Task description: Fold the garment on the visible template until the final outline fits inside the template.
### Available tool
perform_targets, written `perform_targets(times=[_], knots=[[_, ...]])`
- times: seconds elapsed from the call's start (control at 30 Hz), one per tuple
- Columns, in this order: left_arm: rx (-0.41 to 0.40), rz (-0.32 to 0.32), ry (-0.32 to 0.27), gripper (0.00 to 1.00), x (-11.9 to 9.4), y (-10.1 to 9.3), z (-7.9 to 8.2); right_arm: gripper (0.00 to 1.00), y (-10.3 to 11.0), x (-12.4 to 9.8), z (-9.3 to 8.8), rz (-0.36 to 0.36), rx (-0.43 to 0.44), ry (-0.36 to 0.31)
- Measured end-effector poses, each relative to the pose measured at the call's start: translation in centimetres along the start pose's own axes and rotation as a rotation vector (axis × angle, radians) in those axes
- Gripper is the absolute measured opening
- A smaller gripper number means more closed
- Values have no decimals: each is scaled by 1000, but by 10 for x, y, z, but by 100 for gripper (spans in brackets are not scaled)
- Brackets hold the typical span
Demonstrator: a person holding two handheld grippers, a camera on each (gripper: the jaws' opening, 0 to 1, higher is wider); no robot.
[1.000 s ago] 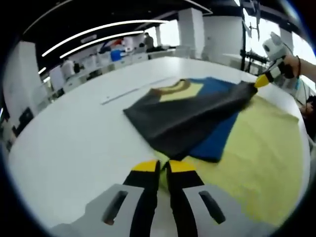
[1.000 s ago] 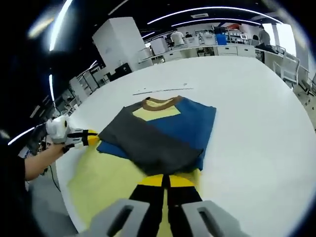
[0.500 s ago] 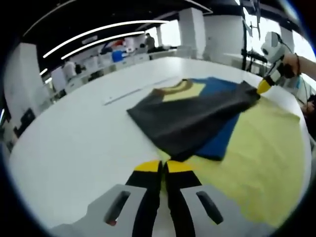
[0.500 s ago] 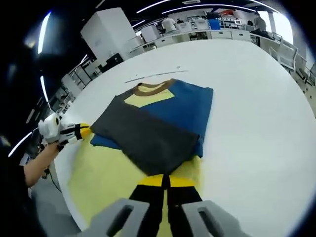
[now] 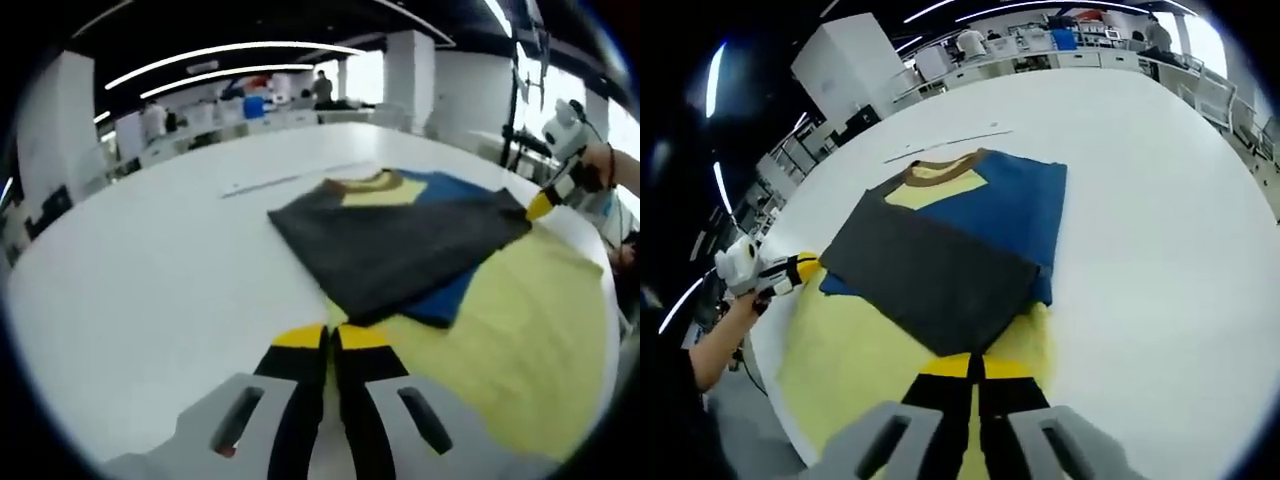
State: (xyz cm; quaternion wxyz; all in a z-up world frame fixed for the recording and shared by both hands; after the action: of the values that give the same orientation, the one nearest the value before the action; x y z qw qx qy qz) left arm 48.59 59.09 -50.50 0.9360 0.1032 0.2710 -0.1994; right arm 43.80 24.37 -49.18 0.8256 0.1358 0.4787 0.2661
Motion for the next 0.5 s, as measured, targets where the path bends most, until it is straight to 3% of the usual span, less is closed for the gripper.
perform_targets(times=[0.33, 0.5], knots=[[30, 5, -2, 0, 0, -1, 0, 0, -3, 4, -4, -25, 2, 13], [54, 17, -3, 5, -4, -1, 2, 0, -2, 2, -3, -31, -62, 8]])
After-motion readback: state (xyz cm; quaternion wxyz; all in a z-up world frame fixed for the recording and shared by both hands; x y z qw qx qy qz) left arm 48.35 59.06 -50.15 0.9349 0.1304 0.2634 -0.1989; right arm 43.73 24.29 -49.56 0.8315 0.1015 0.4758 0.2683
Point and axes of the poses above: the point that each gripper's makers call its tool centre point, and the gripper's own axes: x roughly forward along the fingers, y roughly to its left, z roughly out of its top, the point moved 5 cm from there along -x, roughly backward along the fingers, and after that the axes turned 9 degrees about z, right-handed, at the moved point
